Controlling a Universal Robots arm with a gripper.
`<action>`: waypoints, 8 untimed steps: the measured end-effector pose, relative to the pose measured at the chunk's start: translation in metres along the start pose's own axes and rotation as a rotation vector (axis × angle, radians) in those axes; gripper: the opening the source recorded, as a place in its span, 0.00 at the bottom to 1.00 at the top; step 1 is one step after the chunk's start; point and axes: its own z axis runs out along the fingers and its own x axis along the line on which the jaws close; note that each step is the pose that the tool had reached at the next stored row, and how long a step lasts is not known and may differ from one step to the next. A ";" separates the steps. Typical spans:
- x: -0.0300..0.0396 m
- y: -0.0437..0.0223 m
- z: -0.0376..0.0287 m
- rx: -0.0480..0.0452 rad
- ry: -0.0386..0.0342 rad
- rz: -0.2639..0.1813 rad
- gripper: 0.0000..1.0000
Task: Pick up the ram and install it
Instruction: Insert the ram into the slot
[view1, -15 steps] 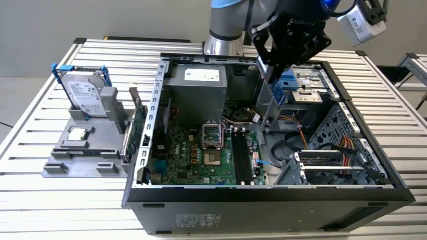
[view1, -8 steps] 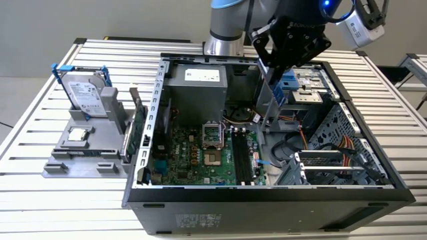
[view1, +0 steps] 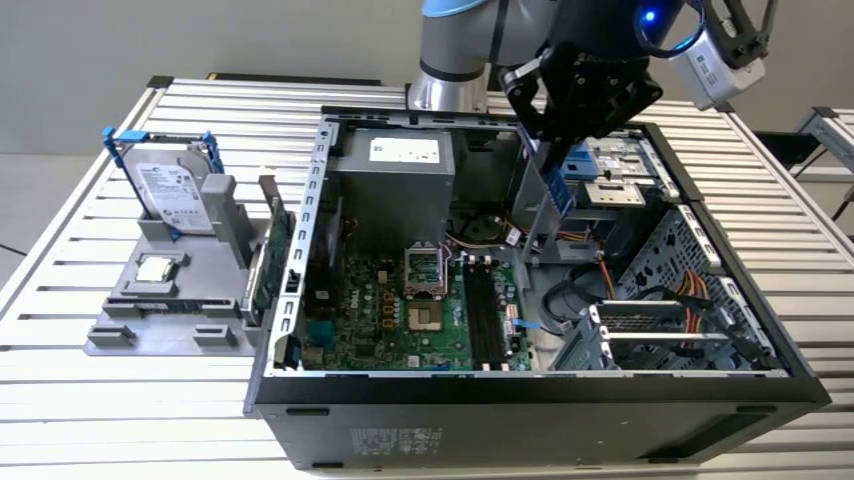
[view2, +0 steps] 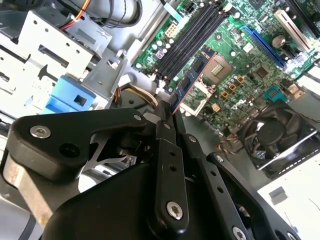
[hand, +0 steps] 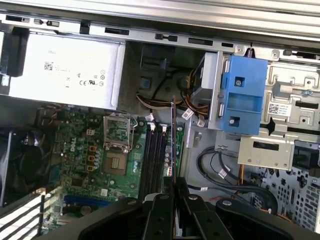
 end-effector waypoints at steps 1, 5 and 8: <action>0.0001 -0.0001 0.0007 -0.0001 -0.0001 0.001 0.00; 0.0000 -0.0004 0.0034 -0.0012 -0.0009 0.012 0.00; 0.0000 -0.0004 0.0044 -0.0031 -0.0012 0.017 0.00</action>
